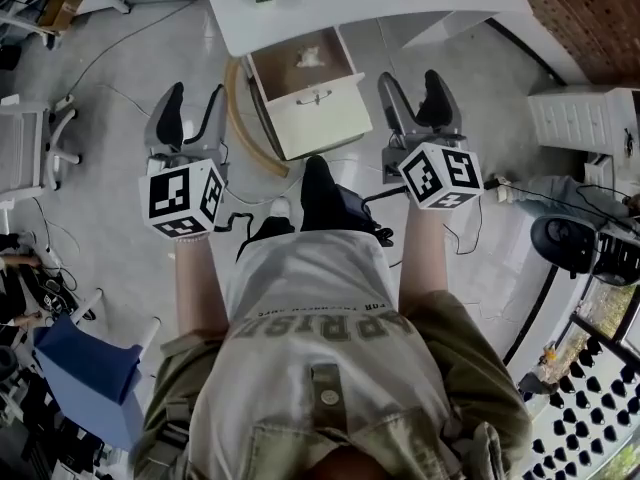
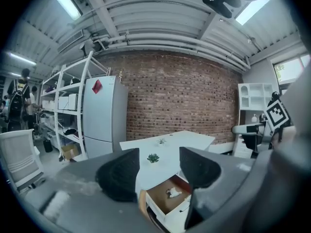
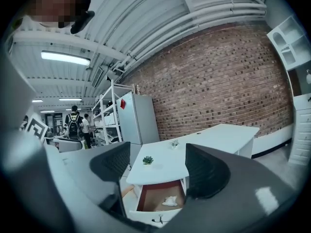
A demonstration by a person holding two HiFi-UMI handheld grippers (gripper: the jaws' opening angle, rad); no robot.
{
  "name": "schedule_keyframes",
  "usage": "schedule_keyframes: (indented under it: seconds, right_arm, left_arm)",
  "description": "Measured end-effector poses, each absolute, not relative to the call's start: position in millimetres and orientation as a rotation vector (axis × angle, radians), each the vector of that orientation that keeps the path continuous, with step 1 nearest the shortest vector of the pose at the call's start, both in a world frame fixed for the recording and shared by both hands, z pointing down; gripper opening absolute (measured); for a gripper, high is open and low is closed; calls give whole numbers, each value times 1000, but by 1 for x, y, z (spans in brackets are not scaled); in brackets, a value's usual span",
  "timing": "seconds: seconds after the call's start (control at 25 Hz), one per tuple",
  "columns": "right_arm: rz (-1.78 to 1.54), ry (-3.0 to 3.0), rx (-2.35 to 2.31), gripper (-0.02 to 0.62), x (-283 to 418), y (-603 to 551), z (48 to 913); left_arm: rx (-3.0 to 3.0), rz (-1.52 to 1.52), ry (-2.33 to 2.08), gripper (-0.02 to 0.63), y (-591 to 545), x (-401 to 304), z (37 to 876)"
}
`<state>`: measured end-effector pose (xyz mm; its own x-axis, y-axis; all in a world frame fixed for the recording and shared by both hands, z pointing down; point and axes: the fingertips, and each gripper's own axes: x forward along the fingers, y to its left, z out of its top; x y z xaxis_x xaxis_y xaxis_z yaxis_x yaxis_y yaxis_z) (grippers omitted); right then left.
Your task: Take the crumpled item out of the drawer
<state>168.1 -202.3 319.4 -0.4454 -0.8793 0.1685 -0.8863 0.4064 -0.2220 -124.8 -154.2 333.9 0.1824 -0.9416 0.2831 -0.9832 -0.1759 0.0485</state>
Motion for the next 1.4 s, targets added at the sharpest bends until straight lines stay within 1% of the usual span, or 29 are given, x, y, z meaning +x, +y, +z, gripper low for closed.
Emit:
schedule_keyframes:
  seconds: [0.28,0.64,0.96,1.08,1.16,1.4]
  right_arm:
    - [488,-2493,1435,345,160,-263,377]
    - [576,-2416,1141,347,121,-326,466]
    - [744,-2271,923,356,75,-350,585]
    - [788,-2223,891,359,70,-358,618]
    - [802,-2184,878,357,67,-358,639]
    - [811,-2073,822,357,44,-364,689]
  left_arm:
    - [2146,329,-1850,270,-184,-109,367]
    - [2039,371,-1885,272,-211,-110,397]
    - [1955,400,-1867,272,-215,-111,444]
    - [1939,399,-1863,273,-220,-104,454]
    - [1925,406,-1860,295,-217,-103,461]
    - [1867,409,-1886,295,-213,-121,484]
